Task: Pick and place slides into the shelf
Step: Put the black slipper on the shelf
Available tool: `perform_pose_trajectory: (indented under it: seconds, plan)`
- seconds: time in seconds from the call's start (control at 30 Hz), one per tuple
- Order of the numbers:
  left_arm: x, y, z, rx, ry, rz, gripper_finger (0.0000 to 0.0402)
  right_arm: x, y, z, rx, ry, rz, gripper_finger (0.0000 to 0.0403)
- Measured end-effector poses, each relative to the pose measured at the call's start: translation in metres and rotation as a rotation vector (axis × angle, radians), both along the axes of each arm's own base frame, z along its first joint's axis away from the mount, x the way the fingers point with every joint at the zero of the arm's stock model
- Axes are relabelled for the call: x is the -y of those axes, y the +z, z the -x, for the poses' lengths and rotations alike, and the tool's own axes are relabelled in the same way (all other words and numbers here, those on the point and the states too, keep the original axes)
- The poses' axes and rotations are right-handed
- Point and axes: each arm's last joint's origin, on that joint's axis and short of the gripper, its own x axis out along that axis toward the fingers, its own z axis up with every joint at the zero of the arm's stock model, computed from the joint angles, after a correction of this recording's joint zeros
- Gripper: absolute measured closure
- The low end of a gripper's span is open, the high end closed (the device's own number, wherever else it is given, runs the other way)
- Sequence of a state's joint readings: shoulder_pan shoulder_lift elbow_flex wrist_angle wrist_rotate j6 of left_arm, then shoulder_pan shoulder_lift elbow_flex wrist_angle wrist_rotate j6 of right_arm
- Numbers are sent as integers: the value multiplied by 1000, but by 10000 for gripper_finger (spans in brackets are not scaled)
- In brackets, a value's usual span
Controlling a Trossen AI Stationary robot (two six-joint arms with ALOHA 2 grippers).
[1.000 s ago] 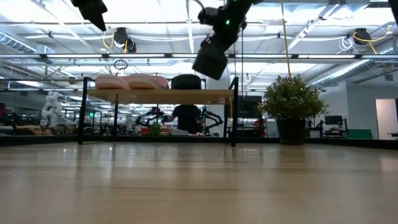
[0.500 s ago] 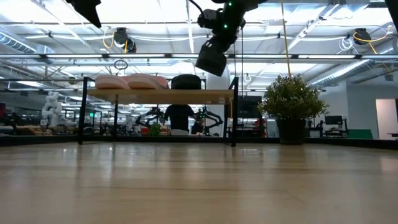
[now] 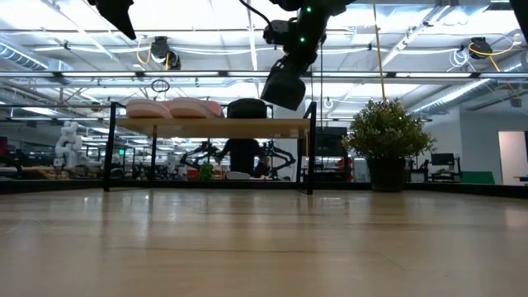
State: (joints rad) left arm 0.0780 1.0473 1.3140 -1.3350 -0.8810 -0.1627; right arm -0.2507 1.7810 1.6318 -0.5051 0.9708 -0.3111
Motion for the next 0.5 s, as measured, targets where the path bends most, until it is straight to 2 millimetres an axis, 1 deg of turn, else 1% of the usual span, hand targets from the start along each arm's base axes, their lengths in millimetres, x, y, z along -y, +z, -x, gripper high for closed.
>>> perform_pose_trajectory:
  seconds: [0.5]
  plan:
    - [0,0,0,-2,-1,0,369,4,-3,2,-14,-14,-18,403]
